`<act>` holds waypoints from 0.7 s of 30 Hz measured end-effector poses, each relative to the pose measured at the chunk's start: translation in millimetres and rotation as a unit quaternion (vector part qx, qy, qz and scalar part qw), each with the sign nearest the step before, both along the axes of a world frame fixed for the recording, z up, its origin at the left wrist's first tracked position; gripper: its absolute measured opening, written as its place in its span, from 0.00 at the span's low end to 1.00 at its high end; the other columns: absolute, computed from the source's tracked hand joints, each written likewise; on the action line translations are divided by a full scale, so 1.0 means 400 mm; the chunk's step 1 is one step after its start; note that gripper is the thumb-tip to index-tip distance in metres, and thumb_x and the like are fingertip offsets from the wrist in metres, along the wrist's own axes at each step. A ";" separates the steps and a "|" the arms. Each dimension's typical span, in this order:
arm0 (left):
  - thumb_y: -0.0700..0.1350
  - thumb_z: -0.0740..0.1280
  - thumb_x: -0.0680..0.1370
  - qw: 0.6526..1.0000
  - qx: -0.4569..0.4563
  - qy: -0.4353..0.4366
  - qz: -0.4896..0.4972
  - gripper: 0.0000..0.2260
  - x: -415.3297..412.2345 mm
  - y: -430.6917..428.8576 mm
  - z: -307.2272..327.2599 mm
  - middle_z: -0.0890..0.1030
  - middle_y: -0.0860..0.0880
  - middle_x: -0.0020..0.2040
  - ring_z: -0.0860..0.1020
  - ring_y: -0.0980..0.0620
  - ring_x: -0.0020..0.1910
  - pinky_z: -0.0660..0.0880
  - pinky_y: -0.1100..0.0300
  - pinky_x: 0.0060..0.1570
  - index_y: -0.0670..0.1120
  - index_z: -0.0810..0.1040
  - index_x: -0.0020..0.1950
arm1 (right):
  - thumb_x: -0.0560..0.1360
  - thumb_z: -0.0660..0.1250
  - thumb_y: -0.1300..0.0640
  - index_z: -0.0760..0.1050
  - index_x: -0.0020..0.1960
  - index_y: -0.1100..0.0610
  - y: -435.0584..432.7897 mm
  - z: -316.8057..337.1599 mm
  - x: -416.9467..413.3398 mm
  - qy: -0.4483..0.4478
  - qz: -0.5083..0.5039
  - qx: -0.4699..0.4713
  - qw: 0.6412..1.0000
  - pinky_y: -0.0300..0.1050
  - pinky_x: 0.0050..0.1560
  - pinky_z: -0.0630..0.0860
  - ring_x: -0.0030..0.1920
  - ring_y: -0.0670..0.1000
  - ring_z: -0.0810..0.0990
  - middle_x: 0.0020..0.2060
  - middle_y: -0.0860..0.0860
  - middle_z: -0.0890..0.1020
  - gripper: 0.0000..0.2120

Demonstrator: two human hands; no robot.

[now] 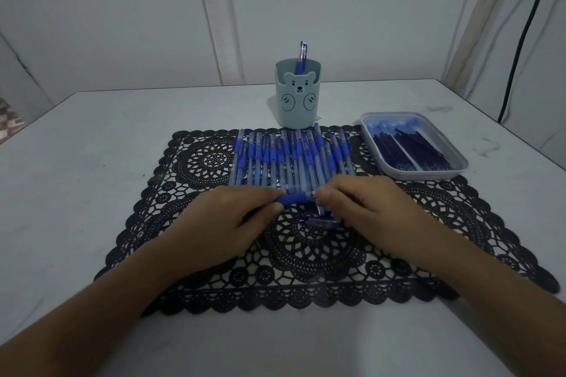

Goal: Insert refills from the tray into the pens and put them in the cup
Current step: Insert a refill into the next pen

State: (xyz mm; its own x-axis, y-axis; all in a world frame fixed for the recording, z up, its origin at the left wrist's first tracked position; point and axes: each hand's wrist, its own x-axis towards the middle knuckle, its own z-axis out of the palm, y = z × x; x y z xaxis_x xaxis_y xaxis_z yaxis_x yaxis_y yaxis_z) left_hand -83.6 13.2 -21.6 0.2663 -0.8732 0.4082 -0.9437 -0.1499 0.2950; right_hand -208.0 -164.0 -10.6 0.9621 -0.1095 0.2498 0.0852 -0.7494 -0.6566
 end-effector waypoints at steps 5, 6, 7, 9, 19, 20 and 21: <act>0.52 0.56 0.77 0.999 -0.001 -0.032 0.001 0.16 -0.001 0.006 -0.002 0.77 0.61 0.39 0.76 0.61 0.32 0.76 0.65 0.30 0.48 0.78 0.57 | 0.73 0.64 0.48 0.70 0.44 0.44 -0.004 -0.009 0.000 0.024 0.007 0.030 0.999 0.31 0.34 0.69 0.34 0.39 0.72 0.33 0.40 0.76 0.03; 0.52 0.56 0.77 0.999 0.002 -0.040 0.002 0.16 -0.001 0.006 -0.002 0.79 0.59 0.40 0.76 0.60 0.32 0.77 0.64 0.30 0.48 0.78 0.57 | 0.71 0.63 0.43 0.70 0.44 0.45 -0.001 -0.008 -0.001 0.027 0.004 0.037 0.999 0.32 0.34 0.70 0.33 0.39 0.72 0.33 0.39 0.76 0.07; 0.52 0.56 0.77 0.999 0.006 -0.049 0.003 0.16 -0.001 0.006 -0.003 0.80 0.57 0.41 0.77 0.60 0.32 0.77 0.63 0.29 0.48 0.78 0.57 | 0.69 0.60 0.38 0.70 0.43 0.46 0.000 -0.008 -0.001 0.026 -0.006 0.035 0.999 0.35 0.33 0.70 0.32 0.41 0.72 0.33 0.41 0.76 0.12; 0.52 0.56 0.77 0.998 0.014 -0.059 0.004 0.15 -0.002 0.006 -0.002 0.81 0.56 0.41 0.78 0.58 0.32 0.77 0.61 0.28 0.48 0.78 0.56 | 0.69 0.53 0.35 0.73 0.40 0.49 0.002 -0.003 -0.002 0.020 -0.016 -0.005 1.000 0.41 0.34 0.71 0.32 0.45 0.74 0.32 0.47 0.78 0.20; 0.51 0.56 0.77 0.998 0.018 -0.056 0.009 0.15 0.001 0.007 -0.004 0.81 0.55 0.40 0.77 0.58 0.31 0.77 0.61 0.28 0.48 0.78 0.56 | 0.72 0.57 0.42 0.74 0.40 0.47 0.004 -0.004 0.000 0.022 -0.017 0.008 1.000 0.43 0.36 0.74 0.33 0.47 0.75 0.32 0.47 0.79 0.12; 0.52 0.56 0.77 0.998 0.020 -0.054 0.011 0.15 0.002 0.008 -0.004 0.81 0.56 0.40 0.77 0.58 0.31 0.76 0.63 0.28 0.49 0.78 0.56 | 0.73 0.60 0.45 0.73 0.42 0.46 0.003 -0.006 0.000 0.022 -0.017 0.021 0.999 0.39 0.34 0.73 0.34 0.46 0.75 0.33 0.46 0.78 0.07; 0.52 0.55 0.77 0.998 0.022 -0.051 0.013 0.15 0.004 0.009 -0.005 0.80 0.56 0.39 0.76 0.59 0.31 0.75 0.65 0.28 0.49 0.78 0.56 | 0.73 0.63 0.47 0.72 0.44 0.45 0.002 -0.007 0.000 0.021 -0.016 0.038 0.999 0.35 0.35 0.72 0.35 0.44 0.75 0.34 0.45 0.78 0.03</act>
State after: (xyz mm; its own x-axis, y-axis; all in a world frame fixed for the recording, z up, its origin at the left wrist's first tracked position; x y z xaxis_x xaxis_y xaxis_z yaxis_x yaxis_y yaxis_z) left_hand -82.1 16.7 -23.6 0.2485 -0.8841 0.3958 -0.9640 -0.1856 0.1906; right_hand -207.9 -163.1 -13.4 0.9675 -0.1571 0.1984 0.0330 -0.6989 -0.7144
